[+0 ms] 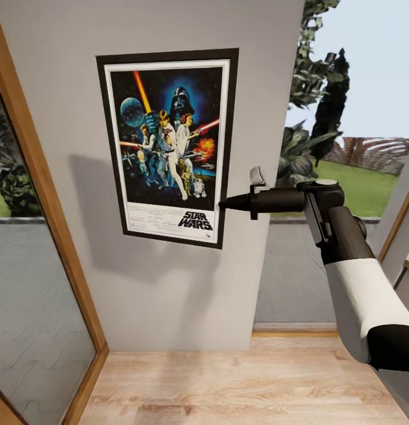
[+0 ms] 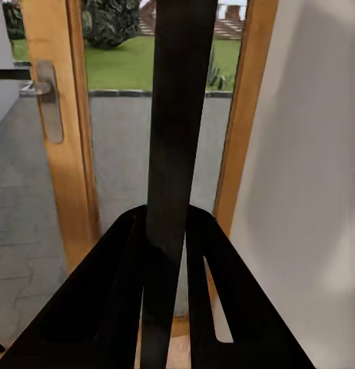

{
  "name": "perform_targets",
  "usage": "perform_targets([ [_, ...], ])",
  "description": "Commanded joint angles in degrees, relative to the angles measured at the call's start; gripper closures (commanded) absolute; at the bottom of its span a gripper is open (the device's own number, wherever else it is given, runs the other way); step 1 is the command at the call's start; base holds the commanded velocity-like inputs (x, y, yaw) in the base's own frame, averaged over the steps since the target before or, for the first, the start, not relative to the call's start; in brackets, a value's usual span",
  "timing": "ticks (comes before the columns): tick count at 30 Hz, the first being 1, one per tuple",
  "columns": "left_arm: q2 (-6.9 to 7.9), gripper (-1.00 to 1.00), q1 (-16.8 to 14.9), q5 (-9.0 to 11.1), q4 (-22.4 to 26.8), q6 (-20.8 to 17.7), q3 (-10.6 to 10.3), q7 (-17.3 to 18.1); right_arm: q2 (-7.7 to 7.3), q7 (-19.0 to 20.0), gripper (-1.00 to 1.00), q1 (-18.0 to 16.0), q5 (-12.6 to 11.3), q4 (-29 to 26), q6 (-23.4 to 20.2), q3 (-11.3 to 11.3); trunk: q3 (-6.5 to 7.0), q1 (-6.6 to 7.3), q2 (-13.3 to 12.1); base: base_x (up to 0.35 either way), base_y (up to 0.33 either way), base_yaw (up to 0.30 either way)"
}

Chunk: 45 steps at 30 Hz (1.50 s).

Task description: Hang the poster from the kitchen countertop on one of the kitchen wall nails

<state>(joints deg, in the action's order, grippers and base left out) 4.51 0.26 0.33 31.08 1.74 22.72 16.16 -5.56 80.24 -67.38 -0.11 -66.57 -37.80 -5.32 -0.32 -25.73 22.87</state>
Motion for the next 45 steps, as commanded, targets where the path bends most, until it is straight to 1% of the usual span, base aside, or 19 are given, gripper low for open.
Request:
perform_targets([
  [1, -0.02, -1.00, 0.00, 0.03, 0.03, 0.06, 0.21, 0.36, -0.02, 0.27, 1.00, -0.03, -0.06, 0.00, -0.78, -0.05, -0.03, -0.05, 0.05, 0.247, 0.057, 0.000],
  [8, -0.02, -1.00, 0.00, 0.03, 0.03, 0.10, 0.21, 0.36, 0.02, 0.15, 1.00, -0.03, 0.08, 0.06, -0.90, -0.07, -0.03, -0.05, 0.05, 0.064, 0.014, 0.000],
  [45, -0.02, -1.00, 0.00, 0.03, 0.03, 0.04, 0.21, 0.36, 0.04, 0.09, 1.00, -0.03, 0.28, 0.21, -1.16, -0.06, -0.03, -0.05, 0.05, 0.010, 0.000, 0.000],
])
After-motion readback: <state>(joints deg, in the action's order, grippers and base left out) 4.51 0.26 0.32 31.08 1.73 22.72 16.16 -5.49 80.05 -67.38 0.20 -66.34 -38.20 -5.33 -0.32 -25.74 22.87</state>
